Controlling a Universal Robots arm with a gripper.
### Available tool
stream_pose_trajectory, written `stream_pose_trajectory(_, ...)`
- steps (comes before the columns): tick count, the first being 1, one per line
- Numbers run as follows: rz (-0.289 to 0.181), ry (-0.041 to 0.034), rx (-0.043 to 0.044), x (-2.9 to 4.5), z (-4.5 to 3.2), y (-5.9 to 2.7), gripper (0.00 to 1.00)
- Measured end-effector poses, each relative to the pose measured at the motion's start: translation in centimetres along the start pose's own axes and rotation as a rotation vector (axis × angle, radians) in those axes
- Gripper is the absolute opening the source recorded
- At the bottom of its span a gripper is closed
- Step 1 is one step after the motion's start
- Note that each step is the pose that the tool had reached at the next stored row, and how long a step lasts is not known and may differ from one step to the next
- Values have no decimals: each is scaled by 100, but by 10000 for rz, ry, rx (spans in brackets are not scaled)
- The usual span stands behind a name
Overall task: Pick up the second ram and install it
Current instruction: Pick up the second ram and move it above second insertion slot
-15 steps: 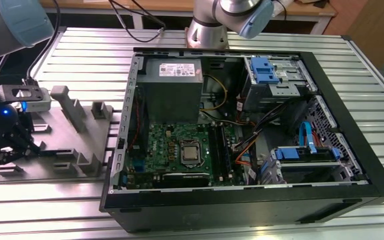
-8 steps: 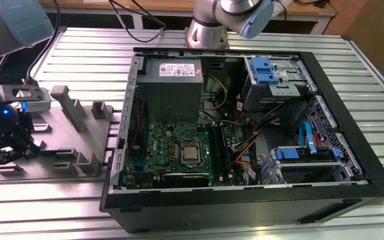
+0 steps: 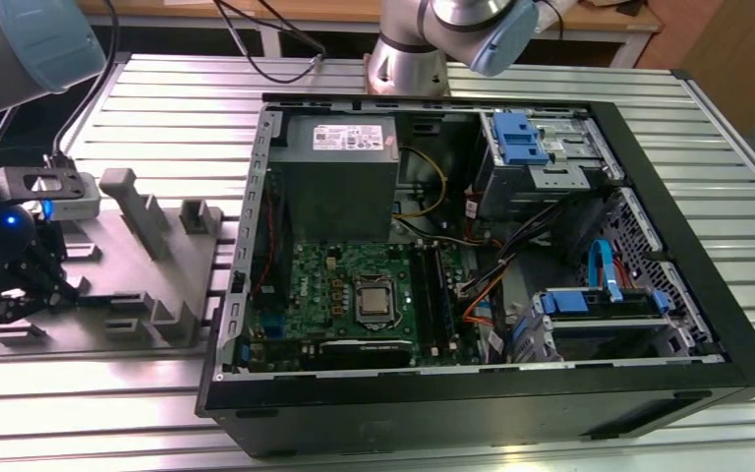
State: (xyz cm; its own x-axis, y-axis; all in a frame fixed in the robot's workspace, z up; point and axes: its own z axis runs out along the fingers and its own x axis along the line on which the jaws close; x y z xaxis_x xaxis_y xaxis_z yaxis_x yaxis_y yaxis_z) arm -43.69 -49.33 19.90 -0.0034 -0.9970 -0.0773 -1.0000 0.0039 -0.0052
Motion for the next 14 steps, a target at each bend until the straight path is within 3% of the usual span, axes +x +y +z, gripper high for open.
stream_pose_trajectory(14, 1, 3, -3, -2, -25, 0, 8)
